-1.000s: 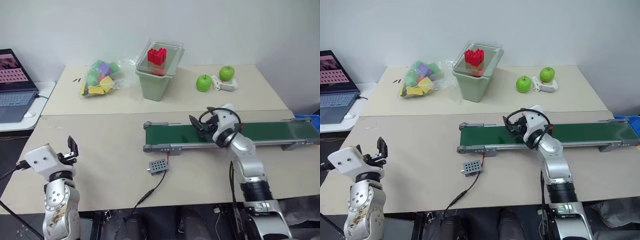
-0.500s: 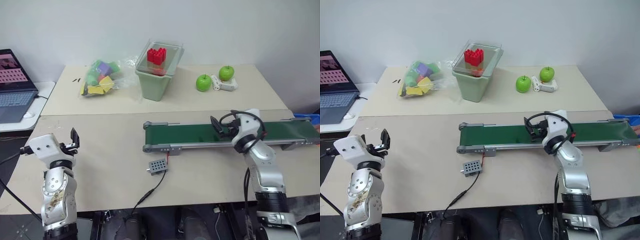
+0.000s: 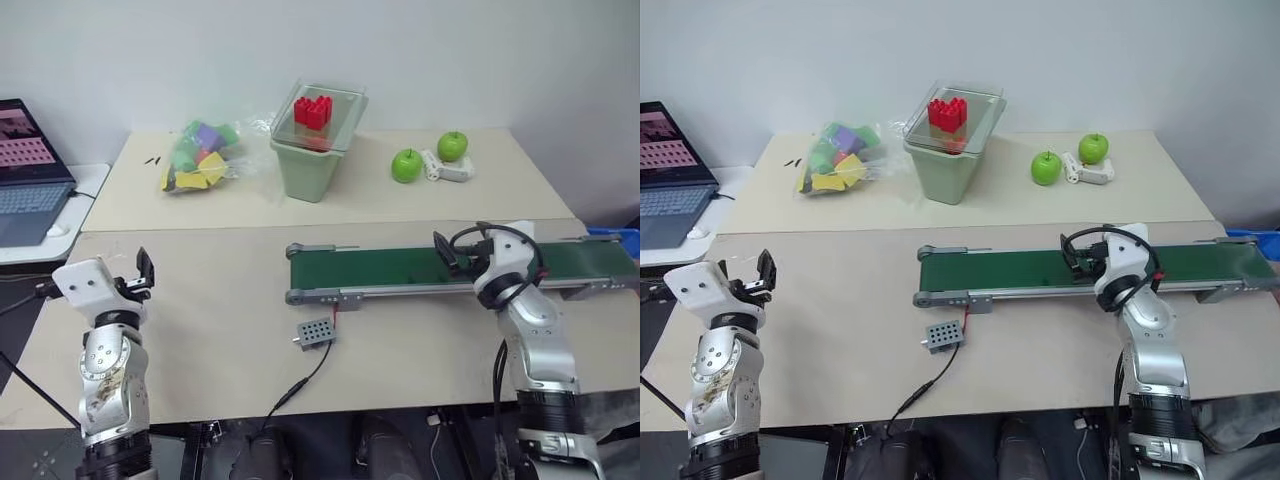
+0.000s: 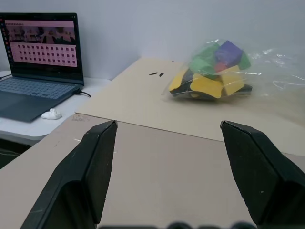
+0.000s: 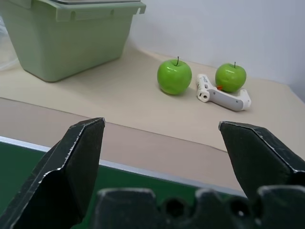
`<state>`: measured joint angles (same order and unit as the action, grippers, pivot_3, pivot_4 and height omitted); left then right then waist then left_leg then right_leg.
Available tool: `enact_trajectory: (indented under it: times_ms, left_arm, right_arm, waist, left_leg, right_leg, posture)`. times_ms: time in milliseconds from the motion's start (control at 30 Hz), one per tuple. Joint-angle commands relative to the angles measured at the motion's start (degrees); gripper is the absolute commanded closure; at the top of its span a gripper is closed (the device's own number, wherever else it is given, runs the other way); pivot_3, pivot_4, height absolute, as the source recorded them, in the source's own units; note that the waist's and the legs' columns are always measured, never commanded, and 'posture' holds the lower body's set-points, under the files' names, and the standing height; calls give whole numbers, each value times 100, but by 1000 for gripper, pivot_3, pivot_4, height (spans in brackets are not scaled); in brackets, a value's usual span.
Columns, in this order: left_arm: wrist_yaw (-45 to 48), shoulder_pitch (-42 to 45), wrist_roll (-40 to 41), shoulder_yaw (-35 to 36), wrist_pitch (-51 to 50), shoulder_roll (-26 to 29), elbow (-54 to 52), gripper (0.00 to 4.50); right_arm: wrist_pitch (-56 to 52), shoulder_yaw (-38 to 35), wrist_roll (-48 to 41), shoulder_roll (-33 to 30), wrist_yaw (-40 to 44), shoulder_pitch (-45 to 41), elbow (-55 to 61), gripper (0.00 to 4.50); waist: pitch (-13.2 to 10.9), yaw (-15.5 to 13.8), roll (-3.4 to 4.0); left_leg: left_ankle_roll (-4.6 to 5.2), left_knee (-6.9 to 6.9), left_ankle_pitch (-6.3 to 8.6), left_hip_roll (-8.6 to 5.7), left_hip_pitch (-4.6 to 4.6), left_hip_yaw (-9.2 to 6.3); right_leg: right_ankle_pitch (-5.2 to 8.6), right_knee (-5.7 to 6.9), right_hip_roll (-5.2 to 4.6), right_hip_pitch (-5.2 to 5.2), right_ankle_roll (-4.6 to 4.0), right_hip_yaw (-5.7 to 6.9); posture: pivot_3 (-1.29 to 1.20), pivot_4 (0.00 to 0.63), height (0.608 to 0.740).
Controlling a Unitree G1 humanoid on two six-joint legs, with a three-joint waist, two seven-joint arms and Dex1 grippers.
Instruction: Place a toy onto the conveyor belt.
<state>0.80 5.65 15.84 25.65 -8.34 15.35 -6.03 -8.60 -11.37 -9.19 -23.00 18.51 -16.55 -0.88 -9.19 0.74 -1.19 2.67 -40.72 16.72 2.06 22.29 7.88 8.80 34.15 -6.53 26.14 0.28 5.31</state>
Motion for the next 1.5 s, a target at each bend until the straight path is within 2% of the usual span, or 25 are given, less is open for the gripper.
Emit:
enact_trajectory:
  times_ms: [33,800,1167,1500]
  left_arm:
    - [36,143,-62,2,218,84,-32,804]
    - [-22,401,-79,-77,149,111,-18,804]
    - [-68,769,-176,-287,341,-16,307,804]
    - [105,1006,-174,-367,346,86,749,804]
  right_arm:
    - [46,-57,5,-57,-36,-66,207,0]
    - [94,197,76,267,-187,-231,197,0]
    - [261,135,125,271,-276,-451,-61,0]
    - [252,-122,119,91,-368,-242,105,0]
  waist:
    - [0,-5,0]
    - [0,-6,0]
    - [0,-3,0]
    - [0,-5,0]
  left_leg:
    - [0,0,0,0,0,0]
    - [-2,0,-1,-1,-1,-1]
    - [-4,-1,-3,-5,-1,0]
    - [-5,-1,-4,-5,-1,2]
  right_leg:
    - [0,0,0,0,0,0]
    - [0,1,0,-1,0,1]
    - [-1,3,1,-1,0,0]
    - [-1,4,1,-1,1,1]
  posture:
    - [0,150,740]
    - [0,150,740]
    - [0,150,740]
    - [0,150,740]
